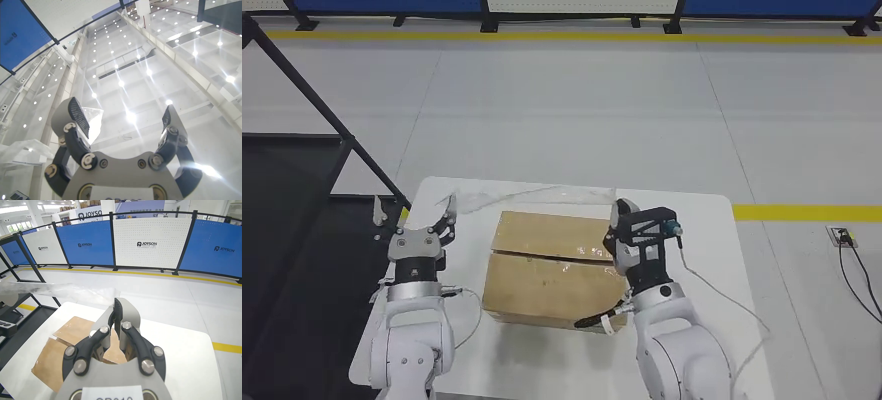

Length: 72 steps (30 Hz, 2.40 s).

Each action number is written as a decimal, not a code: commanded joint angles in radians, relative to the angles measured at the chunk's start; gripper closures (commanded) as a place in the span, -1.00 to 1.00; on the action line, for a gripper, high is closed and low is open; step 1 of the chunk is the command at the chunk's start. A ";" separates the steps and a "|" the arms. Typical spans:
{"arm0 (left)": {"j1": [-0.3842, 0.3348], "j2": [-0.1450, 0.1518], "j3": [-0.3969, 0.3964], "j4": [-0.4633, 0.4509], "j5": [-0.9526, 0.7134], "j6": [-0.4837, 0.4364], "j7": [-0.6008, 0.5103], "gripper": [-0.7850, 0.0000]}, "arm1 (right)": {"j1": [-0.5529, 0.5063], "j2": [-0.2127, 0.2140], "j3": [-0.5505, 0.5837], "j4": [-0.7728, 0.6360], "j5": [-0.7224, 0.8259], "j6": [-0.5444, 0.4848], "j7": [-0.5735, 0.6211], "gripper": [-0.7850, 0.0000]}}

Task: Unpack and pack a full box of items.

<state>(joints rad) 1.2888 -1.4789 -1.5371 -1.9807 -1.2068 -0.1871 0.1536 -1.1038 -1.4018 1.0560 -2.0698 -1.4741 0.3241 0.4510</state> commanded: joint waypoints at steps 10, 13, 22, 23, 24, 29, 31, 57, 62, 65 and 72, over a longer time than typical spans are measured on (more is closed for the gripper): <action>0.028 -0.005 -0.017 0.098 0.043 -0.102 -0.006 -1.00 | 0.047 -0.024 -0.056 0.009 0.018 -0.016 0.000 1.00; 0.025 -0.008 -0.015 0.136 0.060 -0.129 -0.001 -1.00 | 0.063 -0.031 -0.074 0.015 0.034 -0.031 0.009 1.00; 0.032 -0.015 0.005 0.207 0.059 -0.156 -0.004 -1.00 | 0.105 -0.051 -0.098 0.044 0.033 -0.024 0.052 1.00; 0.032 -0.016 0.007 0.213 0.056 -0.157 -0.005 -1.00 | 0.106 -0.053 -0.095 0.043 0.044 -0.029 0.052 1.00; 0.032 -0.016 0.008 0.219 0.054 -0.158 -0.006 -1.00 | 0.105 -0.054 -0.090 0.044 0.051 -0.035 0.051 1.00; 0.027 -0.020 0.012 0.254 0.067 -0.168 0.006 -1.00 | 0.088 -0.057 -0.074 0.042 0.076 -0.066 0.004 1.00; 0.028 -0.020 0.012 0.264 0.070 -0.166 0.007 -1.00 | 0.080 -0.058 -0.071 0.043 0.080 -0.075 -0.017 1.00; 0.101 -0.030 -0.034 0.310 0.054 -0.171 0.071 -1.00 | 0.047 -0.072 -0.011 0.055 0.125 -0.122 0.074 1.00; 0.104 -0.032 -0.031 0.304 0.071 -0.159 0.082 -1.00 | 0.042 -0.074 0.004 0.062 0.124 -0.120 0.086 1.00; 0.105 -0.033 -0.024 0.294 0.083 -0.152 0.086 -1.00 | 0.032 -0.075 0.009 0.050 0.120 -0.108 0.084 1.00; 0.083 -0.033 0.001 0.312 0.177 -0.103 0.105 -1.00 | 0.006 -0.078 0.003 0.029 0.112 -0.099 0.105 1.00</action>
<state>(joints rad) 1.3769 -1.5125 -1.5433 -1.6782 -1.0582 -0.3045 0.2589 -1.0966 -1.4791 1.0594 -2.0409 -1.3609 0.2227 0.5533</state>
